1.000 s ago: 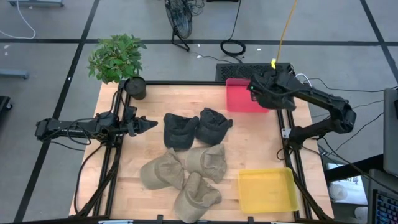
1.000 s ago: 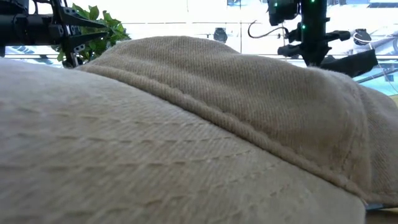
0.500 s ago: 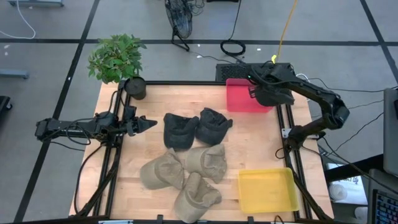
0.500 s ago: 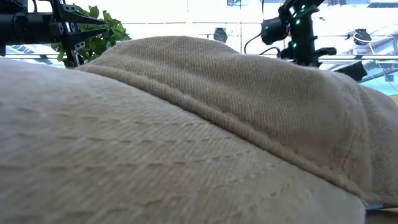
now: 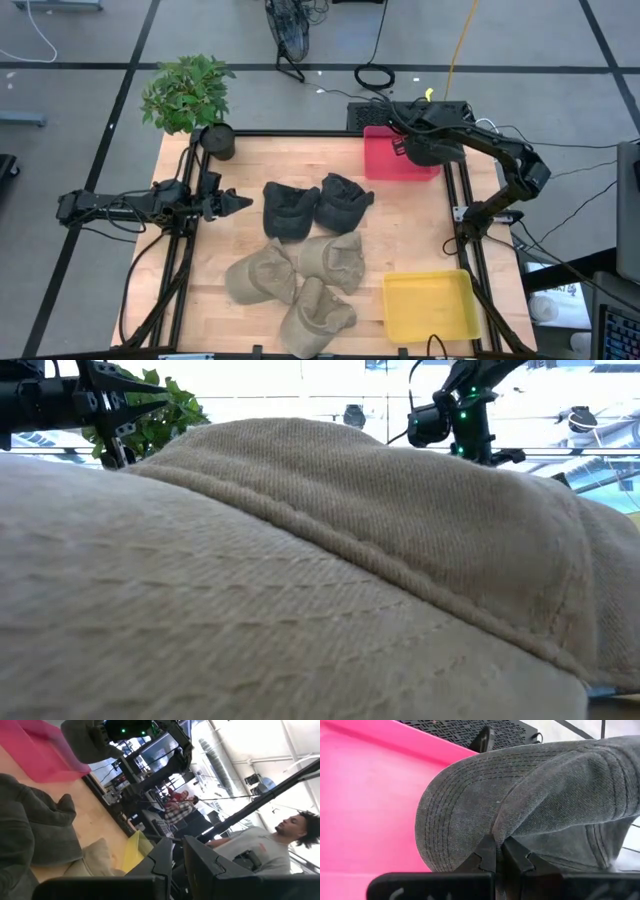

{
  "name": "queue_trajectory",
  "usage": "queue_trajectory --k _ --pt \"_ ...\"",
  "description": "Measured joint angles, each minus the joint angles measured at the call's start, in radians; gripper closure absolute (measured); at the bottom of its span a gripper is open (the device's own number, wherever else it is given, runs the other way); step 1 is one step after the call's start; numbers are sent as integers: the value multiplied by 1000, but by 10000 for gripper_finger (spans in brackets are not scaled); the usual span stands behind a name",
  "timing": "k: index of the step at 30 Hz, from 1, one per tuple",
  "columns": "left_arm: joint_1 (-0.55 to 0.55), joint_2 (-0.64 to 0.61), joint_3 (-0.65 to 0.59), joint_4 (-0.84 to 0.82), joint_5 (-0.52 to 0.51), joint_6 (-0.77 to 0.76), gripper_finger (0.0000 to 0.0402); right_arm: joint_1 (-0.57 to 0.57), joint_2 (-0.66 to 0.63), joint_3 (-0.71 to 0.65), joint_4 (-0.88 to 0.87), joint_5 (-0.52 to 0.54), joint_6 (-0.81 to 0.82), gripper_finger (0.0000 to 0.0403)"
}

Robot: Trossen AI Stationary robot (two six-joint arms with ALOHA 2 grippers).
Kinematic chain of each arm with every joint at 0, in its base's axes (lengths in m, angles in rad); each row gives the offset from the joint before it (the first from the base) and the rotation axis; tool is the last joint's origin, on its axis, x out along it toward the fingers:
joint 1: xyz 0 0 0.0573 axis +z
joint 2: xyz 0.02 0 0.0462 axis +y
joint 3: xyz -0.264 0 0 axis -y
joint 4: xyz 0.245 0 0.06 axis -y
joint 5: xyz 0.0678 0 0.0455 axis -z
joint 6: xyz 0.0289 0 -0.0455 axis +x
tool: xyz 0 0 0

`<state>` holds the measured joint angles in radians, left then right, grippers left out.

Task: Pick & Place hat
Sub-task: Put the right black cap into the red bin

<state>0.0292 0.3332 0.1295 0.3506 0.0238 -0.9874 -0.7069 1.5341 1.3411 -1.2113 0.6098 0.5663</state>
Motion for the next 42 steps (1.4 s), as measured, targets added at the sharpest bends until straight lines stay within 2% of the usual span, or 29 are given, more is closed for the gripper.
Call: queue_trajectory --k 10,20,42 --pt "0 0 0 24 -14 10 350 -27 -1 -12 5 -40 -10 403" --pt "0 0 0 23 -14 9 350 7 0 -159 110 -64 -4 403" --pt "0 0 0 22 -15 -13 350 -21 0 -171 116 -8 -65 403"
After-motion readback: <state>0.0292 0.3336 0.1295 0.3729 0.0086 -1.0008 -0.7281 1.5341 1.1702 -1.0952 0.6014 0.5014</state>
